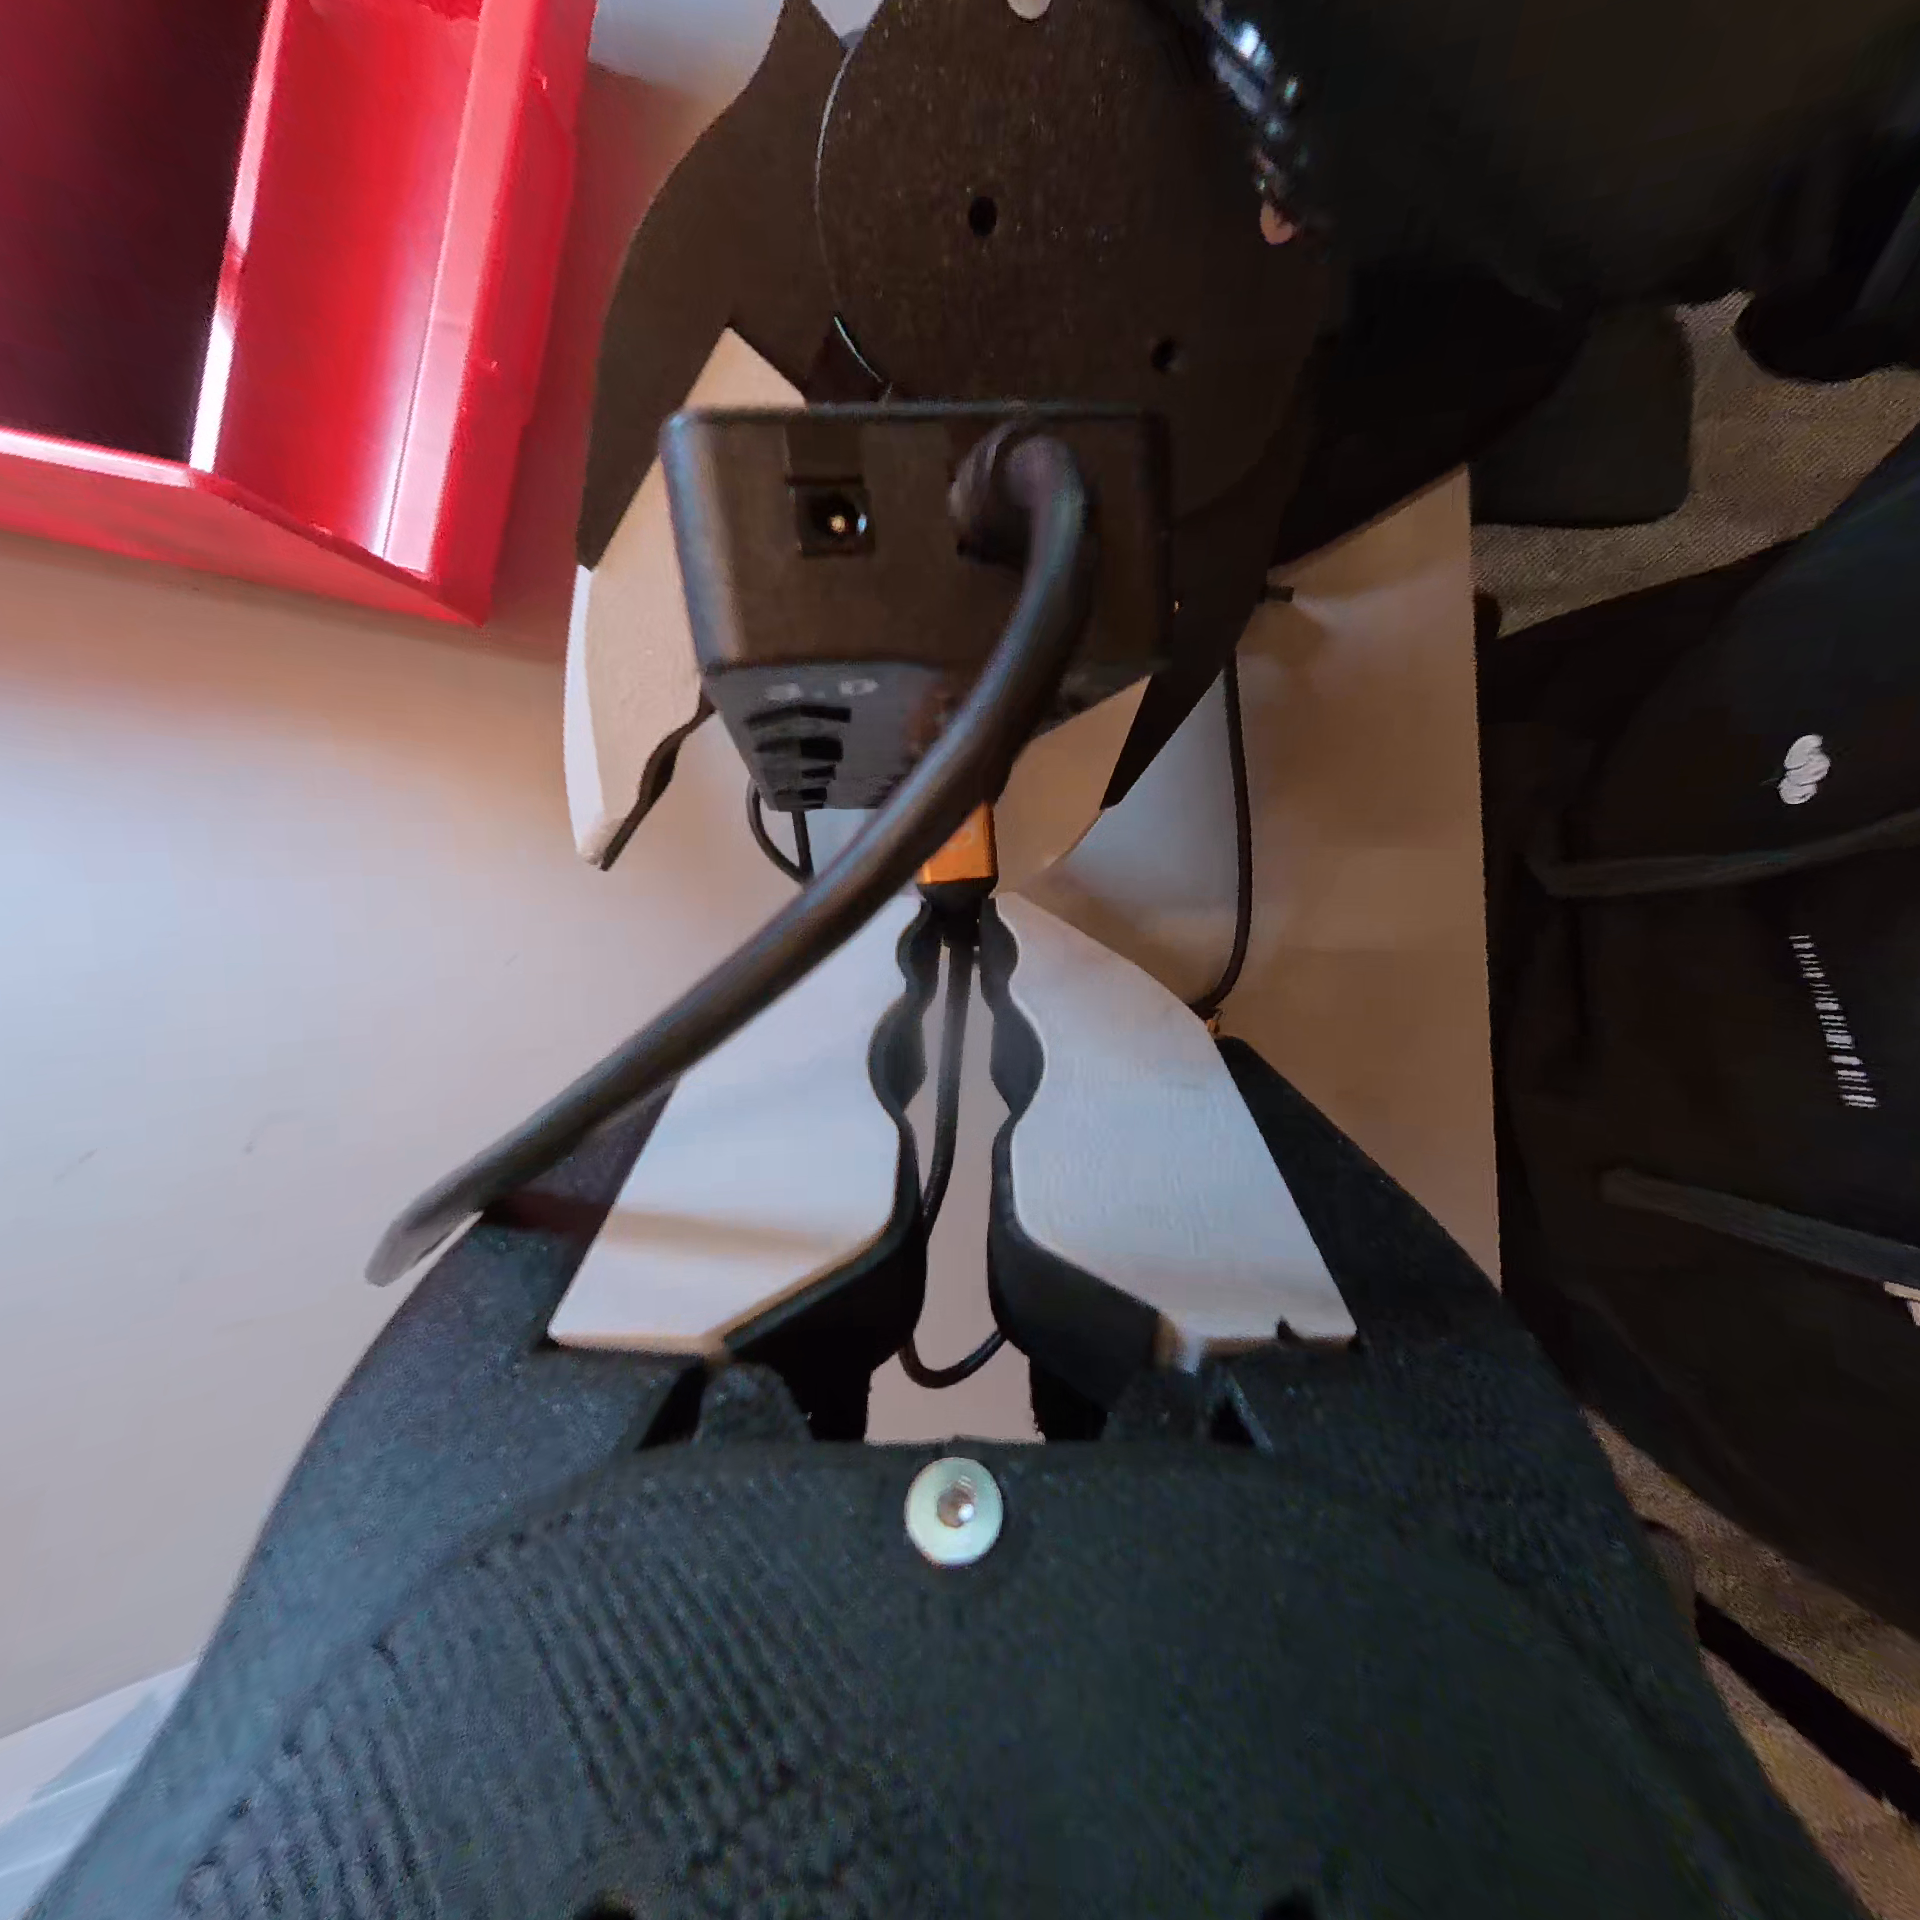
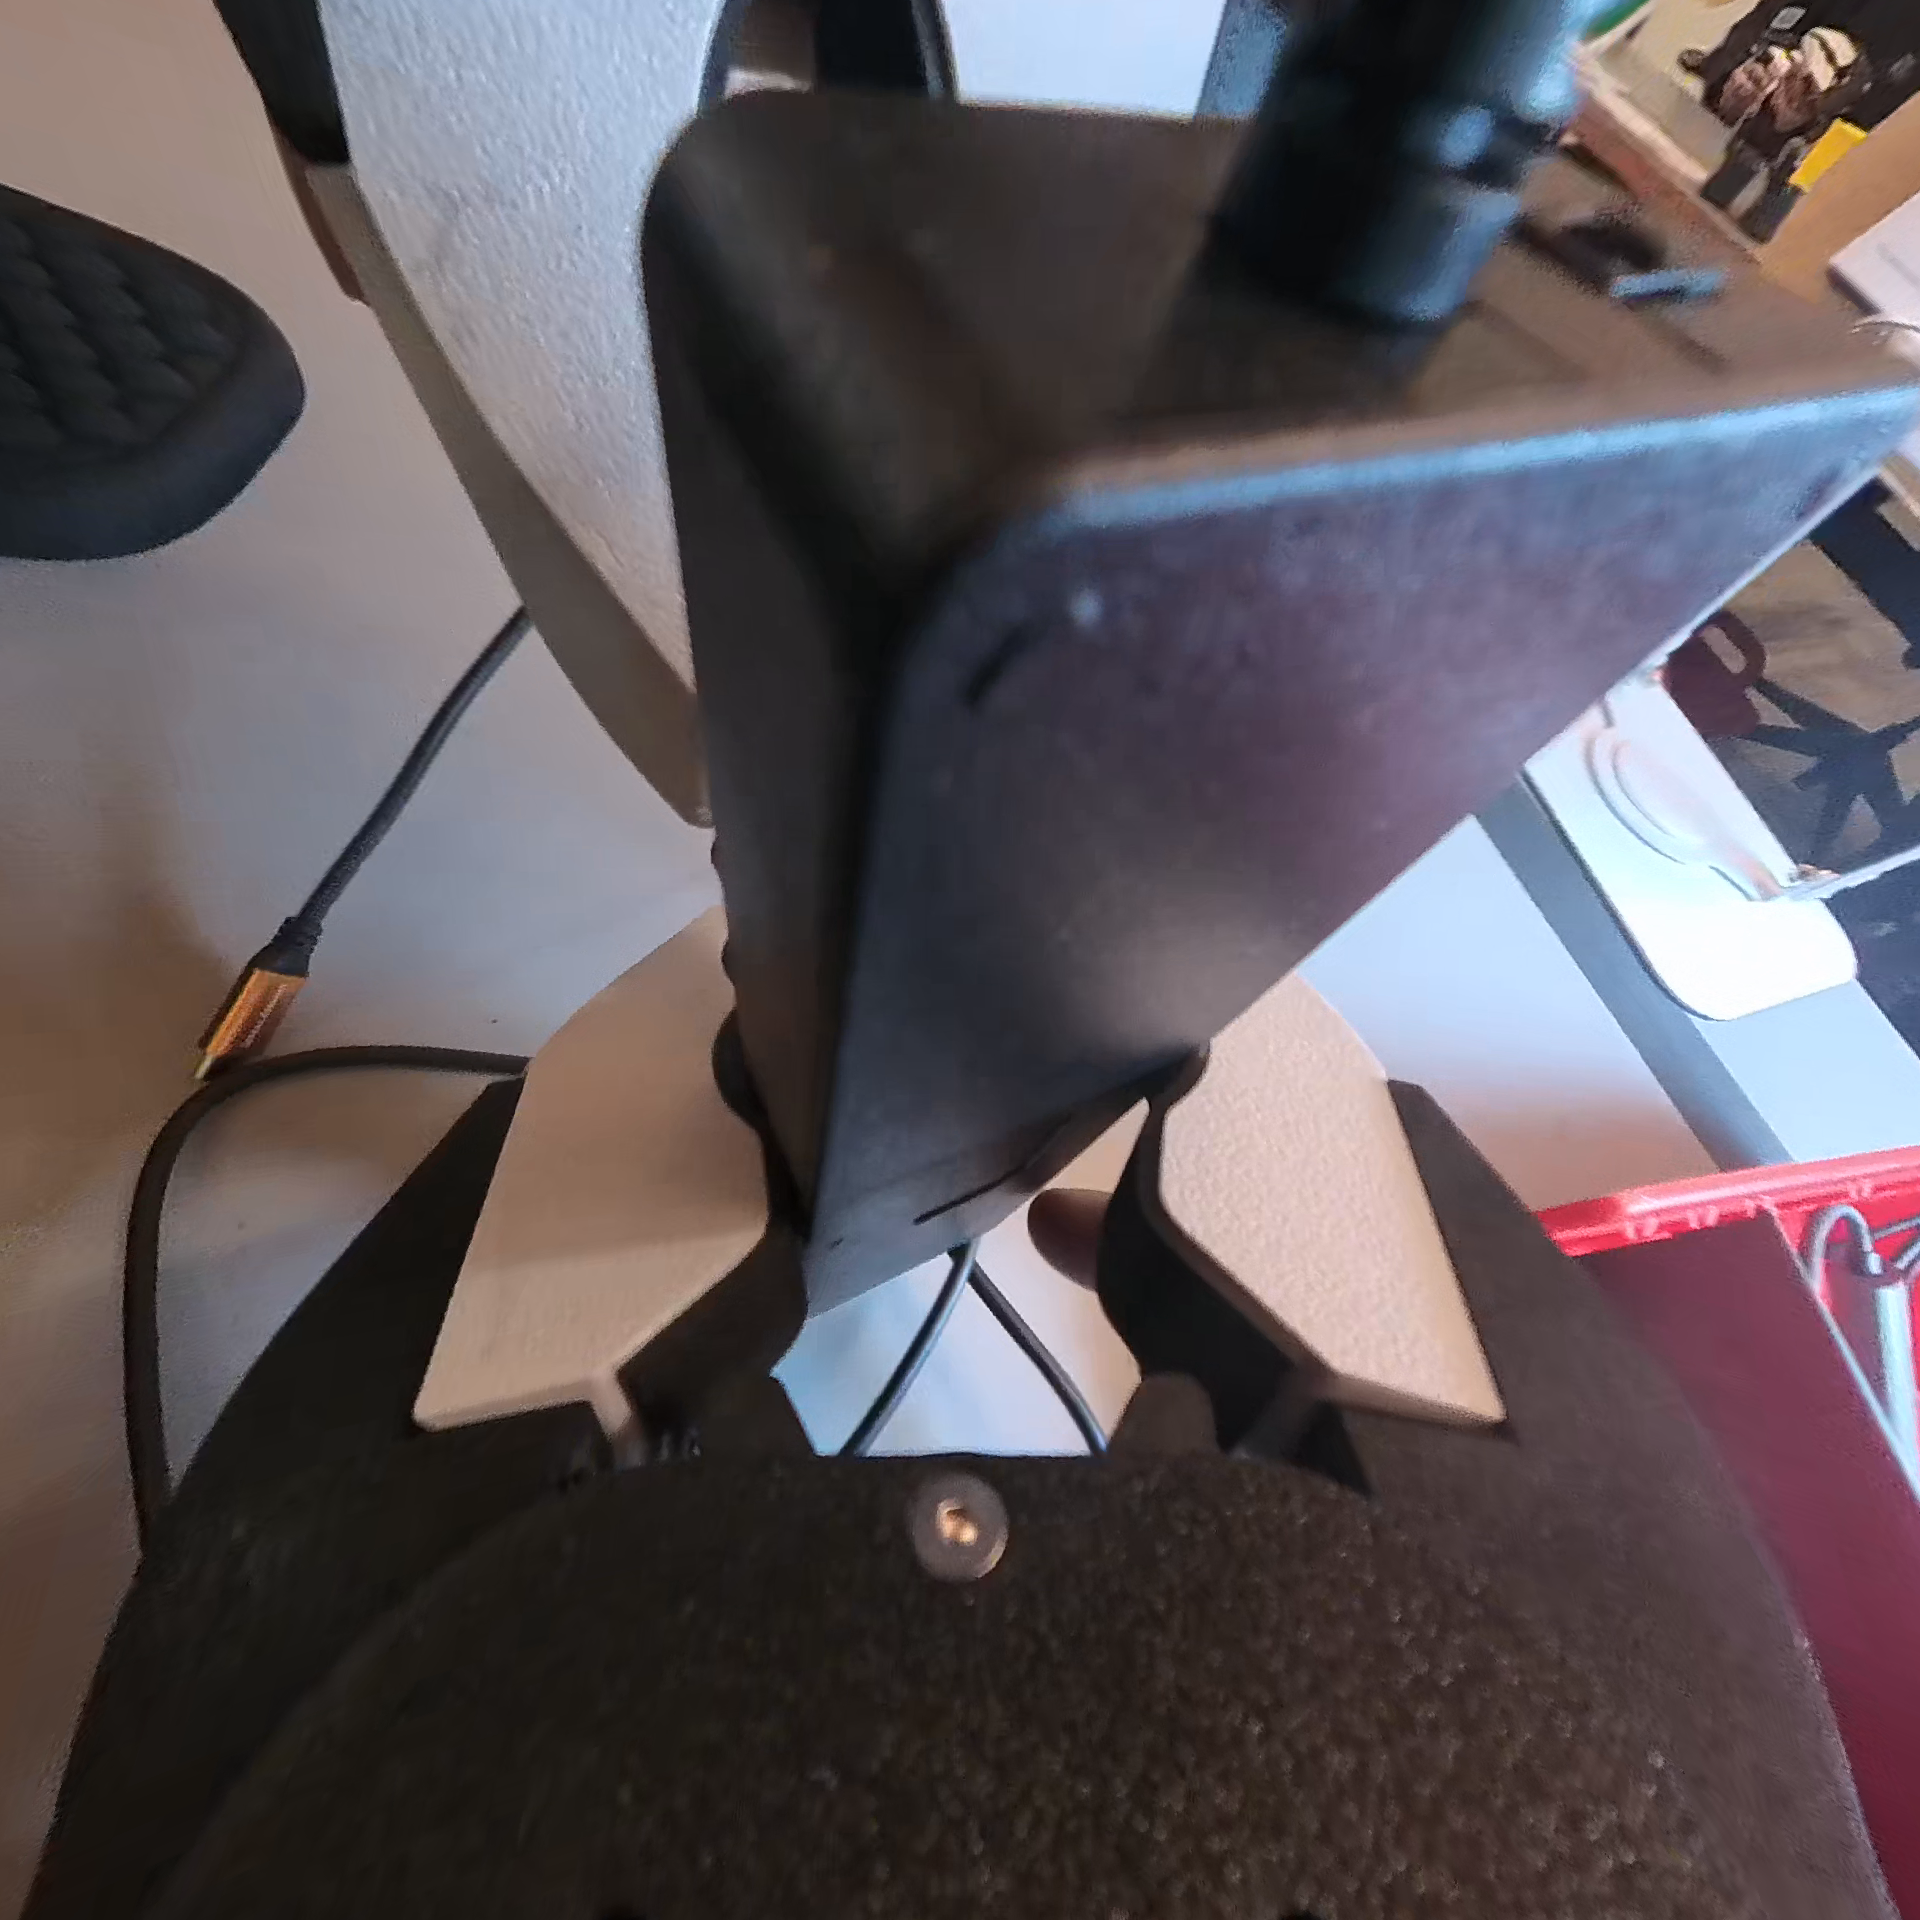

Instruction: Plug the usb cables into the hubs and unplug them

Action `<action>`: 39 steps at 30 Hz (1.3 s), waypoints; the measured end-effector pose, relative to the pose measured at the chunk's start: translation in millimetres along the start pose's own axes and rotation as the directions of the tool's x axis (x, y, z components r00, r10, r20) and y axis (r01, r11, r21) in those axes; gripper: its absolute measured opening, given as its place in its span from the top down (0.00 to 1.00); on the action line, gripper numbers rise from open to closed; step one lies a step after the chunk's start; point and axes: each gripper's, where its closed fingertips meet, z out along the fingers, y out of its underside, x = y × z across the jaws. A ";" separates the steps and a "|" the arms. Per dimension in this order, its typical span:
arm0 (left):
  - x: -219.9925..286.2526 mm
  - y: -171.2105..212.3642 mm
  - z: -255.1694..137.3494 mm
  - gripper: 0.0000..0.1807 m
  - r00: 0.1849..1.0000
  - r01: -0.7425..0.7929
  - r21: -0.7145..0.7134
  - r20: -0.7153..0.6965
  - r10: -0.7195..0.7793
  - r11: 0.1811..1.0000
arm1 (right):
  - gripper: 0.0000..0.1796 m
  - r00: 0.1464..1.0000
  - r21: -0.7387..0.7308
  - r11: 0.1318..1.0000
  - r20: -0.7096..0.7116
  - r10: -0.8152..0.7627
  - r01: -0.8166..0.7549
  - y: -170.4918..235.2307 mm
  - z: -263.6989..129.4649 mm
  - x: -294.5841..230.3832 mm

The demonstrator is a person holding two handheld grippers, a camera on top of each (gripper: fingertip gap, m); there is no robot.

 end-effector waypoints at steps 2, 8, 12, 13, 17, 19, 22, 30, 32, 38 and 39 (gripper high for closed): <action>1.3 -0.4 -2.1 0.96 0.999 0.031 0.076 -0.029 -0.029 0.997 | 0.60 1.000 0.015 1.000 0.012 0.018 -0.018 -1.9 -0.2 -1.8; 5.3 -4.8 -51.7 0.86 0.997 0.068 0.499 -0.061 -0.043 0.864 | 0.60 0.989 0.129 0.983 0.085 0.118 -0.128 -14.7 -15.3 2.1; -22.9 23.0 -104.2 0.82 0.983 0.165 0.785 -0.082 -0.164 0.598 | 0.60 0.964 0.264 0.934 0.178 0.199 -0.242 -30.9 -34.8 11.0; -30.0 33.9 -110.1 0.81 0.975 0.201 0.814 -0.114 -0.190 0.545 | 0.60 0.954 0.303 0.913 0.206 0.216 -0.272 -36.4 -39.9 12.8; -45.3 71.7 -72.0 0.74 0.965 0.248 0.745 -0.133 -0.226 0.619 | 0.60 0.912 0.472 0.787 0.299 0.281 -0.398 -60.5 -59.1 22.2; -35.0 71.3 -35.7 0.70 0.959 0.284 0.666 -0.201 -0.201 0.690 | 0.60 0.889 0.549 0.705 0.350 0.295 -0.449 -74.6 -69.2 24.5; 1.5 46.9 12.3 0.64 0.927 0.316 0.570 -0.356 -0.119 0.759 | 0.60 0.883 0.621 0.629 0.362 0.299 -0.468 -90.6 -78.6 27.5; 35.1 -17.1 51.0 0.98 0.859 0.430 0.548 -0.493 -0.139 0.718 | 0.60 0.903 0.670 0.606 0.327 0.278 -0.429 -104.0 -88.6 20.6; 3.3 -0.6 52.6 1.00 0.956 0.278 0.576 -0.243 -0.164 0.769 | 0.60 0.893 0.650 0.613 0.346 0.289 -0.450 -101.4 -90.7 20.9; -49.0 26.6 -1.1 1.00 0.943 0.317 0.713 -0.166 -0.289 0.625 | 0.60 0.753 0.328 0.757 0.581 0.309 -0.565 -71.2 -60.7 -15.7; -45.5 27.0 -6.4 1.00 0.935 0.348 0.728 -0.225 -0.274 0.591 | 0.60 0.728 0.284 0.769 0.607 0.318 -0.573 -66.7 -52.2 -23.6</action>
